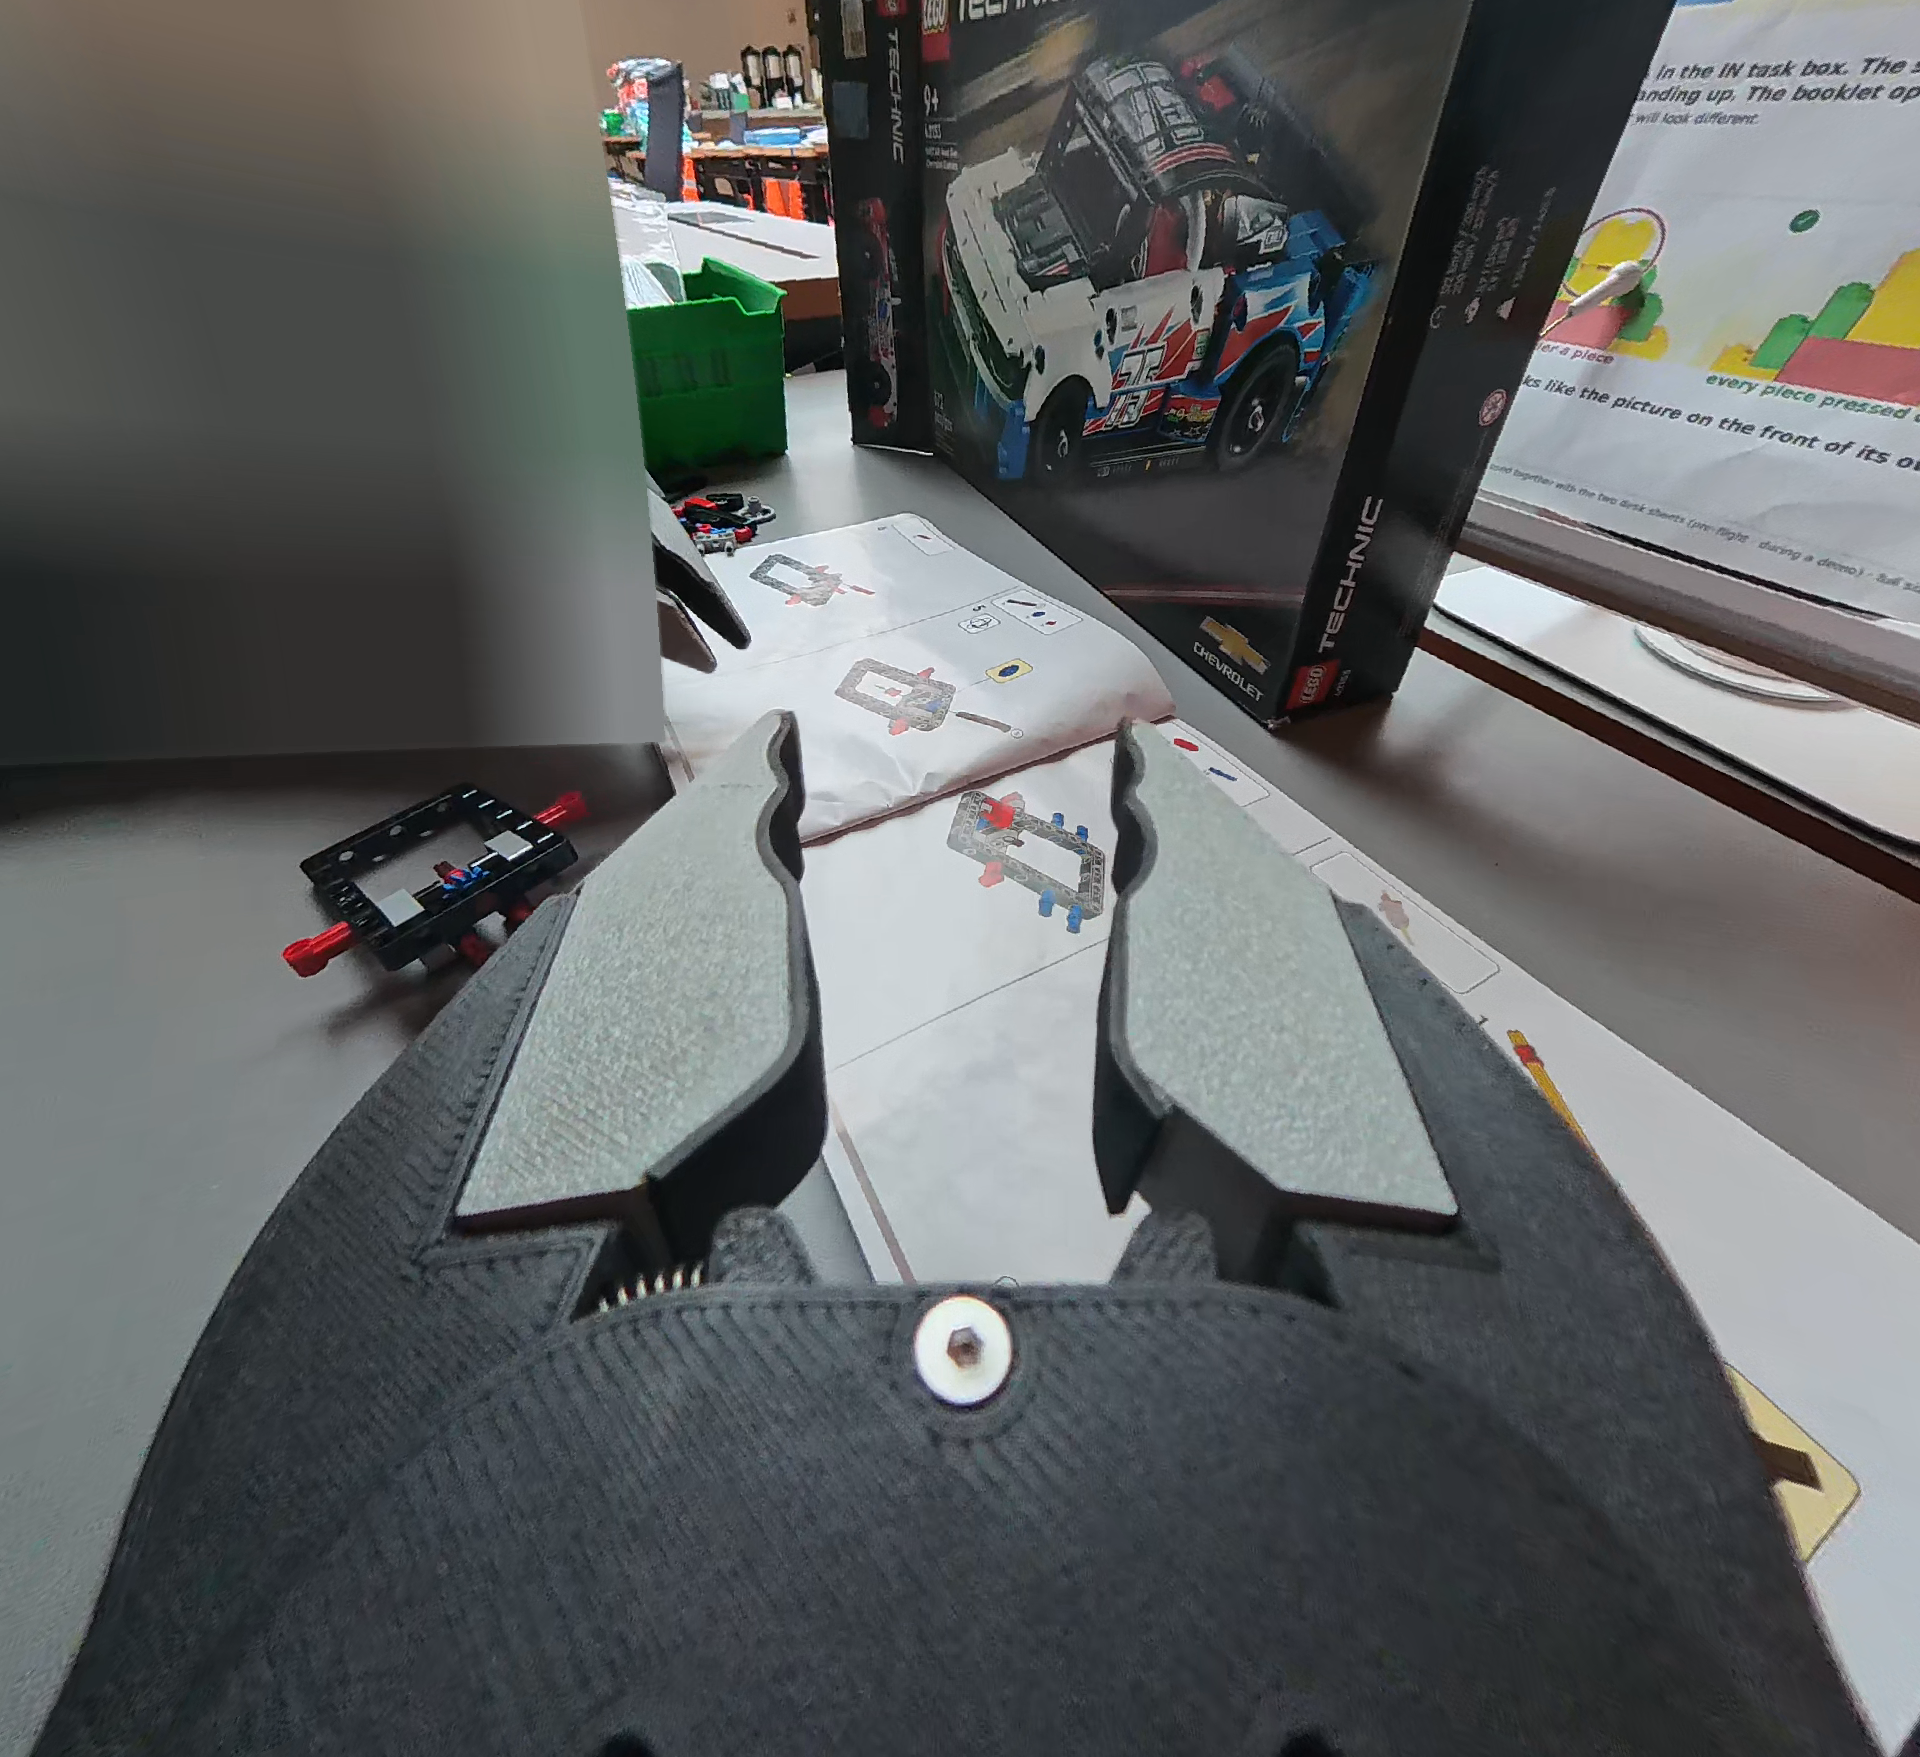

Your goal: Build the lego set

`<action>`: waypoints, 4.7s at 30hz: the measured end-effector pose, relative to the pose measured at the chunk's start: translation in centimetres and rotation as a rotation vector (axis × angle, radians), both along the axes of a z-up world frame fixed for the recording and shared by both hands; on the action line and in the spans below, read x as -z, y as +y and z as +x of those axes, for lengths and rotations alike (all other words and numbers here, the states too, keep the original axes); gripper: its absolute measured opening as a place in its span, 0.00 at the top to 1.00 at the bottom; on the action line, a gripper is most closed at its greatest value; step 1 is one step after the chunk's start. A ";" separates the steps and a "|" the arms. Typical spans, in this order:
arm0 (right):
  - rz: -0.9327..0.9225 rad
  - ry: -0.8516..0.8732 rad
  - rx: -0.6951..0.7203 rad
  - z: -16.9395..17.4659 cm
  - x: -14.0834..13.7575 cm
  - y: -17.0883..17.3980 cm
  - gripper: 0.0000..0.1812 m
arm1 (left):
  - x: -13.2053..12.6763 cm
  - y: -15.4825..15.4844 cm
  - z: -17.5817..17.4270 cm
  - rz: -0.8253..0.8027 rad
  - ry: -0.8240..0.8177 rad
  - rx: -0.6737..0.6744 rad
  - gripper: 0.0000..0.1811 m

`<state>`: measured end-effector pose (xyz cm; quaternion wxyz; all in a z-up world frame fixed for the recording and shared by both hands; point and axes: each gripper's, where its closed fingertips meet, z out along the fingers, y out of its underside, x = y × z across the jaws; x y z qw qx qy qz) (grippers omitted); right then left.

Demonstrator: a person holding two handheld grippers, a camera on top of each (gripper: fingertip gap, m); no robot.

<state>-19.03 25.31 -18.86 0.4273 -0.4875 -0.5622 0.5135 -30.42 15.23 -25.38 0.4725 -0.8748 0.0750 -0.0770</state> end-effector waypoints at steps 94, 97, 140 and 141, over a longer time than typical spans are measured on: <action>0.002 -0.030 -0.037 0.1 0.6 -0.5 0.80 | 3.6 -14.0 -11.8 -0.569 0.111 -0.248 0.88; -0.006 -0.028 -0.039 0.1 0.5 -0.4 0.80 | 3.7 -14.1 -11.7 -0.596 0.152 -0.225 0.88; 0.010 -0.136 -0.083 -0.4 2.5 -1.3 0.82 | 3.8 -6.5 -1.4 -0.423 0.159 -0.065 0.88; 0.009 -0.135 -0.083 -0.4 2.4 -1.3 0.83 | 3.8 -6.7 -1.2 -0.422 0.155 -0.062 0.88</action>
